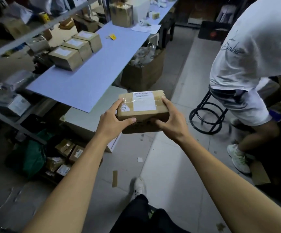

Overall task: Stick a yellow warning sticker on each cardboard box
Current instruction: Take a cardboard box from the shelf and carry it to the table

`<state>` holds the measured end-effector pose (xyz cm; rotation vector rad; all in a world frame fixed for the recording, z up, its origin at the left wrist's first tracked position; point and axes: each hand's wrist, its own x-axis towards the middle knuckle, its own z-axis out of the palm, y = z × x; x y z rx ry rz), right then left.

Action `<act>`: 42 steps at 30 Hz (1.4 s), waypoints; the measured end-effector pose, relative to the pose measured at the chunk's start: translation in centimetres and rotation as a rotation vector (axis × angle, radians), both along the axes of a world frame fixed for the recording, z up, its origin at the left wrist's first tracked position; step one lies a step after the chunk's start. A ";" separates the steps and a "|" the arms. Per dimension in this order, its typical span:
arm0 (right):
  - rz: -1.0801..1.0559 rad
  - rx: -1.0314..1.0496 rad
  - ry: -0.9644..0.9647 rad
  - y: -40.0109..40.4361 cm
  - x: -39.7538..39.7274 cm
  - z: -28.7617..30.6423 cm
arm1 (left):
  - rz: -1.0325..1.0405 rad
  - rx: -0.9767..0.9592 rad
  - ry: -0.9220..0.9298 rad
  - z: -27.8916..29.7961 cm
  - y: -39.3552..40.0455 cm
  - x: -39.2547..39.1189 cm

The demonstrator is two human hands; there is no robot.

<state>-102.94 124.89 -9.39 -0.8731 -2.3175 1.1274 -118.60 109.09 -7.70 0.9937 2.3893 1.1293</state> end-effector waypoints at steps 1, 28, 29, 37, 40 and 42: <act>-0.004 0.000 0.002 1.1 -1.5 0.1 | -0.008 -0.008 0.006 0.2 1.2 -1.7; 0.072 -0.037 -0.073 39.4 -31.1 -3.2 | 0.125 -0.054 -0.081 -2.3 38.3 -30.0; 0.086 -0.046 -0.070 40.8 -32.1 -3.0 | 0.138 -0.050 -0.090 -2.2 39.5 -30.7; 0.142 -0.099 -0.085 49.7 -39.0 -2.9 | 0.200 -0.046 -0.145 -3.0 47.6 -37.1; 0.153 -0.110 -0.096 52.7 -42.2 -3.4 | 0.218 -0.044 -0.150 -3.8 50.6 -40.1; 0.158 -0.119 -0.094 54.9 -44.6 -3.6 | 0.222 -0.037 -0.155 -4.4 52.6 -42.4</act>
